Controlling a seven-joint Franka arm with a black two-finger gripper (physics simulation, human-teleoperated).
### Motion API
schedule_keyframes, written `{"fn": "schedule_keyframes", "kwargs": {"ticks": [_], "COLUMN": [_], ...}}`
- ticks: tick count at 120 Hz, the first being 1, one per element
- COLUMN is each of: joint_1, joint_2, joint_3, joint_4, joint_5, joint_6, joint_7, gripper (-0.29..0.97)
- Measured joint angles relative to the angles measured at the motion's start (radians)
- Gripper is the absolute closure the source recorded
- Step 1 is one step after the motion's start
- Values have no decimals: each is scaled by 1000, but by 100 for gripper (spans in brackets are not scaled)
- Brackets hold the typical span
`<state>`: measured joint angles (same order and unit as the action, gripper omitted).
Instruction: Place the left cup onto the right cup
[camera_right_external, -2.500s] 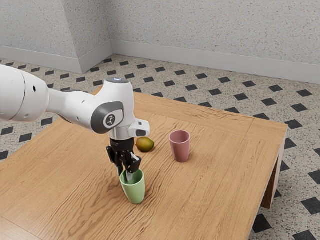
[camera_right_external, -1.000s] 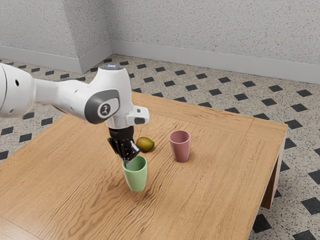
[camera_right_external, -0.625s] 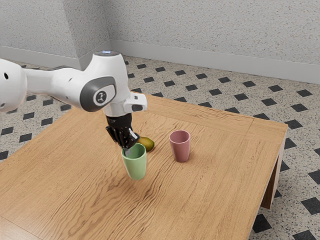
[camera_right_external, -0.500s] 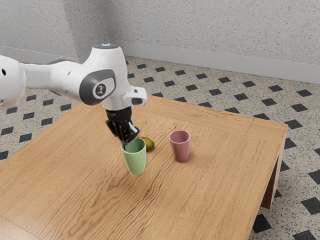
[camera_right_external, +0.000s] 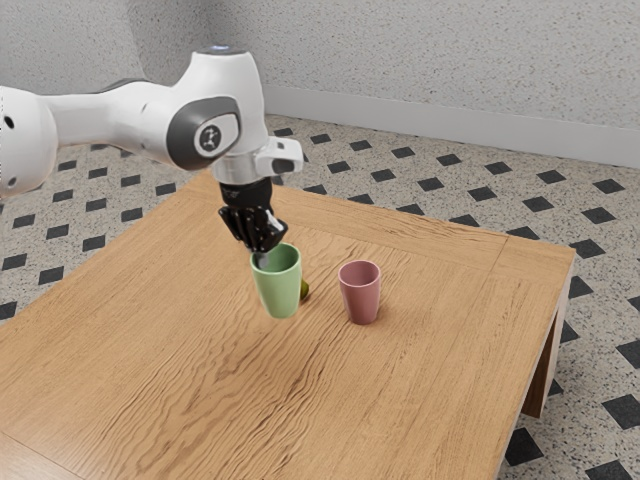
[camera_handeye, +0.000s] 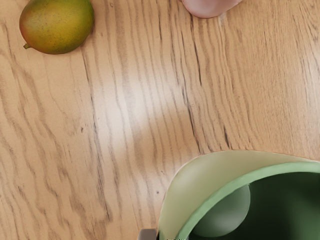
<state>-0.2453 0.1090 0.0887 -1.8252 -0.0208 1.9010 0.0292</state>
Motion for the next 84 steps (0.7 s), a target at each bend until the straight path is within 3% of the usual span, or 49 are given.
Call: {"fn": "schedule_keyframes", "kwargs": {"ticks": [84], "joint_1": [-4], "joint_2": [188], "joint_3": [-17], "joint_4": [279], "joint_5": [-1], "joint_6": [-82], "joint_7": [4], "gripper": [79]}}
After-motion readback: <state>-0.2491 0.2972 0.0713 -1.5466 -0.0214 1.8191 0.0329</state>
